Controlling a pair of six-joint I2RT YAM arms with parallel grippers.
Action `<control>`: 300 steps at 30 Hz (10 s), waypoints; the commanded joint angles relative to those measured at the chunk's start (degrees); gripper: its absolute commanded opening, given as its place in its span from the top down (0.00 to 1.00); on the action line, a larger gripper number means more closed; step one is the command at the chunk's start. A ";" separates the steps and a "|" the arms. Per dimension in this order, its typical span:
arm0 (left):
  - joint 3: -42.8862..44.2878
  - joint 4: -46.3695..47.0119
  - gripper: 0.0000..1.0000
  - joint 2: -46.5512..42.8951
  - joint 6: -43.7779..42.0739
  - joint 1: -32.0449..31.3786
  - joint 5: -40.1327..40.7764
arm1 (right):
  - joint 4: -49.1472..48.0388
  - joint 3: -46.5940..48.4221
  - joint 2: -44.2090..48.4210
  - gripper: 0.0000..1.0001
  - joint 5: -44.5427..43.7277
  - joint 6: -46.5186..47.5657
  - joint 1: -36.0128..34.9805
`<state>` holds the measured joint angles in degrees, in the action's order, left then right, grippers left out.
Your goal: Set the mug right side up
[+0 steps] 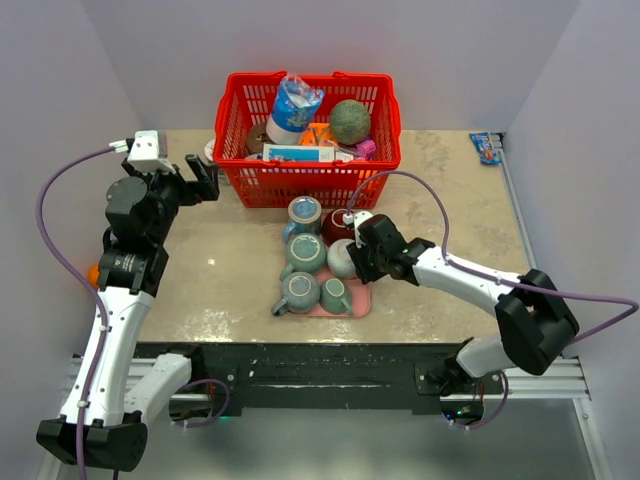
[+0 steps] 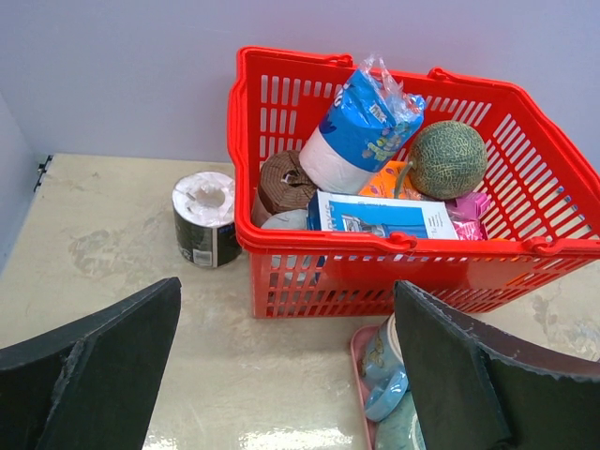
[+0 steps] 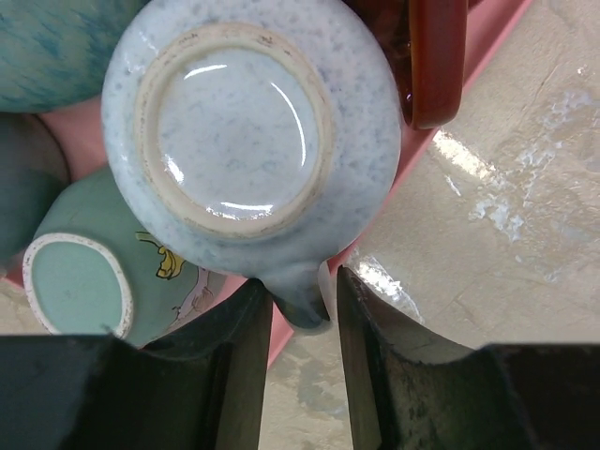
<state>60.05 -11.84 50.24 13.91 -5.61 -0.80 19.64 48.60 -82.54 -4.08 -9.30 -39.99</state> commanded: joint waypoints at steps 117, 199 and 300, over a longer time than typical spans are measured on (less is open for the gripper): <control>-18.39 87.25 1.00 26.49 67.66 -20.50 -37.08 | -32.21 18.55 18.47 1.00 20.69 -25.59 -0.27; 10.17 -16.20 1.00 8.03 20.28 -20.67 3.69 | -27.65 23.29 -4.90 0.23 28.95 -35.17 -0.27; -15.41 -9.59 0.01 10.94 7.71 -1.16 20.76 | -4.10 16.09 9.60 0.01 7.60 -23.39 1.40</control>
<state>40.77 -16.78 66.13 20.58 -7.14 22.76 12.25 62.28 -73.06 7.97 -31.07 -38.85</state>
